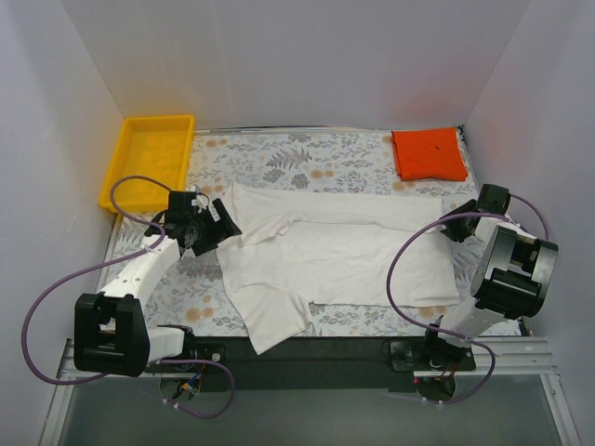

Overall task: Fold and stack the t-shirts
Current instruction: Fold the tshirt

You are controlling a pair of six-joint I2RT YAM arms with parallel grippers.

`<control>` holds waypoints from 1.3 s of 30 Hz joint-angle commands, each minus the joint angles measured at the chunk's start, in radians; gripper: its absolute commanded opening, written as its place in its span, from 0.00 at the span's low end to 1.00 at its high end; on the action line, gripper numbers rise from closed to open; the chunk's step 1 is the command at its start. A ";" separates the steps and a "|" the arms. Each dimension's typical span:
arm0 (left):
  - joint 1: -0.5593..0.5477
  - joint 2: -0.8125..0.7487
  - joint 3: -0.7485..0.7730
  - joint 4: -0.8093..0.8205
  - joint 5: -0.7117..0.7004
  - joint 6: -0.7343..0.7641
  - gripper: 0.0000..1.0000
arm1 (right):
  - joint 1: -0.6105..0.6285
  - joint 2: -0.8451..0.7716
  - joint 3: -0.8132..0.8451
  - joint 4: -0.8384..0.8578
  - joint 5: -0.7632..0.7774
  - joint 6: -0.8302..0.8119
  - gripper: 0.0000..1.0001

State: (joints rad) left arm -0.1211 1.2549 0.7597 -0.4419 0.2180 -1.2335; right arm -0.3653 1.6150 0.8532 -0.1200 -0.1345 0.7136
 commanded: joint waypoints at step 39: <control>-0.003 0.012 -0.019 0.000 -0.009 0.003 0.77 | 0.078 -0.018 0.193 -0.286 0.171 -0.387 0.35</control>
State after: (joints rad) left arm -0.1211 1.2728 0.7280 -0.4412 0.2054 -1.2289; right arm -0.3195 1.6810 0.9859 -0.3447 -0.0158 0.3607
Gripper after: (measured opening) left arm 0.772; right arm 0.317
